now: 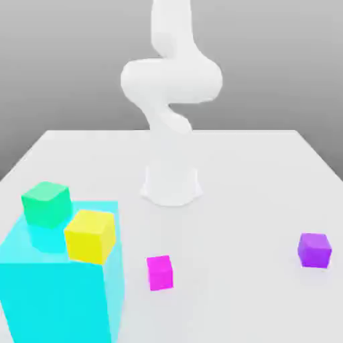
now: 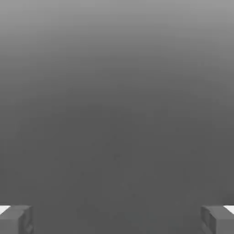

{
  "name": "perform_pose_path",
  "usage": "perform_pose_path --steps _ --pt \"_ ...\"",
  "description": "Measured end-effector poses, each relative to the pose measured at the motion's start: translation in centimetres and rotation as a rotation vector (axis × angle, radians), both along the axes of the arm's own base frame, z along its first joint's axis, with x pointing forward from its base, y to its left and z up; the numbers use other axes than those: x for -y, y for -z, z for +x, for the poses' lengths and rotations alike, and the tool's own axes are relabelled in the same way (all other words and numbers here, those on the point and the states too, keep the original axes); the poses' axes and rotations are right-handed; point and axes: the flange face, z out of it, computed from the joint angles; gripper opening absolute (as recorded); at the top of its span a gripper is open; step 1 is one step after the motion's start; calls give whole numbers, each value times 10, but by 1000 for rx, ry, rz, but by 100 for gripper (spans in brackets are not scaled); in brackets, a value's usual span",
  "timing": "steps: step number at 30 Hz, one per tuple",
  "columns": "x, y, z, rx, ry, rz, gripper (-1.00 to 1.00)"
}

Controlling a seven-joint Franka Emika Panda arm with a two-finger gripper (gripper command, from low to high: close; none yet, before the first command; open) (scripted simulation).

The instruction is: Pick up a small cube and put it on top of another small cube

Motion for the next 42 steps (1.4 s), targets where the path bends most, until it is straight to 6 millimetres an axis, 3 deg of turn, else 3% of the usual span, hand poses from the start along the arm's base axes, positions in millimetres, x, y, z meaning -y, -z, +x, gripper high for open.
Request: perform_pose_path --steps 5,10,16,20,23,28,29,36,42 --pt "-77 100 42 -146 -265 -110 0" --pt "-155 205 45 -275 -533 -221 0" --pt "-235 331 2 -417 -865 -358 0" --pt "-279 410 -57 -502 -1116 -458 0" --pt "-287 463 -91 -561 -1244 -512 0" --pt "-288 522 -97 -574 -1270 -520 0" --pt "-287 530 -98 -574 -1270 -521 -100" --pt "-287 530 -98 -575 -1270 -522 -100" --pt "-285 471 -93 -578 -1255 -519 -100"
